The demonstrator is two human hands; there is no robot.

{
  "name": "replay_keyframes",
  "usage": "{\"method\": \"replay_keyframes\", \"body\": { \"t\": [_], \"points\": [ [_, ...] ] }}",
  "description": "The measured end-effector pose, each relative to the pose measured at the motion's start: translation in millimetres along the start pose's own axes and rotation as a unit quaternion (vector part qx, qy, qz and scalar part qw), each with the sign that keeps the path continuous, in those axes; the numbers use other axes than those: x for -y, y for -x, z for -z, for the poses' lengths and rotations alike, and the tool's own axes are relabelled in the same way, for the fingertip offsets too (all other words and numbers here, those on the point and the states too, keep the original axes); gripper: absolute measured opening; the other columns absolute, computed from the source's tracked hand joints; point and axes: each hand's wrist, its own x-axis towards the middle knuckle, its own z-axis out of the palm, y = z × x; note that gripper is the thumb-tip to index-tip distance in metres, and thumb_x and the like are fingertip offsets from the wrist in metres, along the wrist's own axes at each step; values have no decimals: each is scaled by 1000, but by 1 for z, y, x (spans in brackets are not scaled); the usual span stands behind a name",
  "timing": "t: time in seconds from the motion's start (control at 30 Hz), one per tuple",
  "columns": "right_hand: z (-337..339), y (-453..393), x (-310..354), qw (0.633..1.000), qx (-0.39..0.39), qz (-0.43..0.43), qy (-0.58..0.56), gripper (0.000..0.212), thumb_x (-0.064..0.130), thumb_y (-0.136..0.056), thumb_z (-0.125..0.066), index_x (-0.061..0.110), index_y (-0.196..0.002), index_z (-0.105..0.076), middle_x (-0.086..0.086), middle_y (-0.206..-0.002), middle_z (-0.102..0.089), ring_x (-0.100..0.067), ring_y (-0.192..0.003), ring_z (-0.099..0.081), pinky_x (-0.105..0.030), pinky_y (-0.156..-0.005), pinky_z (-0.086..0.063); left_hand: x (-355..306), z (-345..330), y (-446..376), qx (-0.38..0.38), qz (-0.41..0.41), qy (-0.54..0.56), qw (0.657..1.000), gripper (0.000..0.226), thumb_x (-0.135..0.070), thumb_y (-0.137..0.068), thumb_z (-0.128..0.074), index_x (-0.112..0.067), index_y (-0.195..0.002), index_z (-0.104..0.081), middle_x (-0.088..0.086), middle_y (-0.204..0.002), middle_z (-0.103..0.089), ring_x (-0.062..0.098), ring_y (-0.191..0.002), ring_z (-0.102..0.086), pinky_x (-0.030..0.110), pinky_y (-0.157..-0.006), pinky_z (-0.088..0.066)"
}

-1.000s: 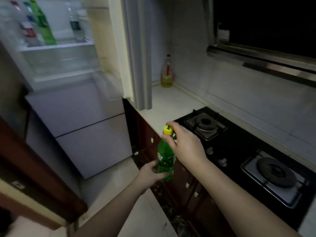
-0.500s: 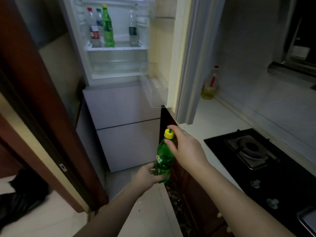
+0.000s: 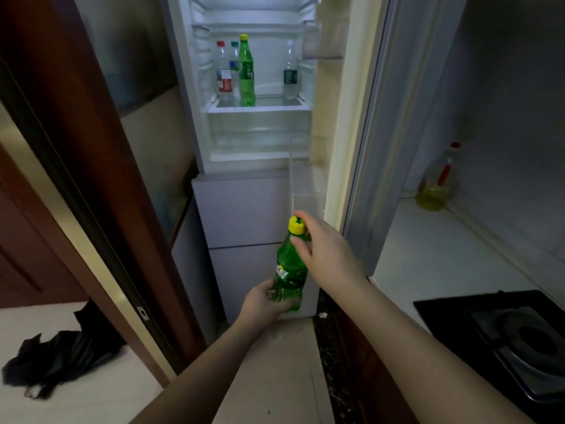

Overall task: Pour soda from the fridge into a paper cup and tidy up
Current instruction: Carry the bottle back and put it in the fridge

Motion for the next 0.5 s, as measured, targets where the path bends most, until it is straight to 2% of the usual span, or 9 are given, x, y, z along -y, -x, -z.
{"method": "replay_keyframes", "body": {
  "t": [0.17,0.33,0.5],
  "points": [
    [4,-44,-4,999,0,43,-6,45,27,-94,-55,22,-137,-43,-4,-119,-60,-22,-105,-56,-34,-86,-45,-25,9,-31,-54,-12,-8,998,46,-33,-69,-85,-26,-112,-68,-11,-96,-74,1,-83,-69,33,-79,-59],
    [5,-78,-1,997,-13,69,-10,45,26,-95,-53,21,-139,-42,-6,-115,-60,-25,-104,-54,-37,-85,-44,-43,18,-54,-82,-20,10,996,53,-41,-64,-84,-32,-114,-67,-11,-102,-73,8,-92,-69,38,-82,-59],
    [3,-99,5,997,-24,77,-13,45,25,-96,-52,23,-139,-40,-6,-113,-60,-25,-103,-53,-37,-83,-44,-54,24,-68,-93,-26,12,995,48,-39,-70,-82,-30,-115,-67,-7,-105,-72,11,-93,-69,31,-74,-61]
  ]
}}
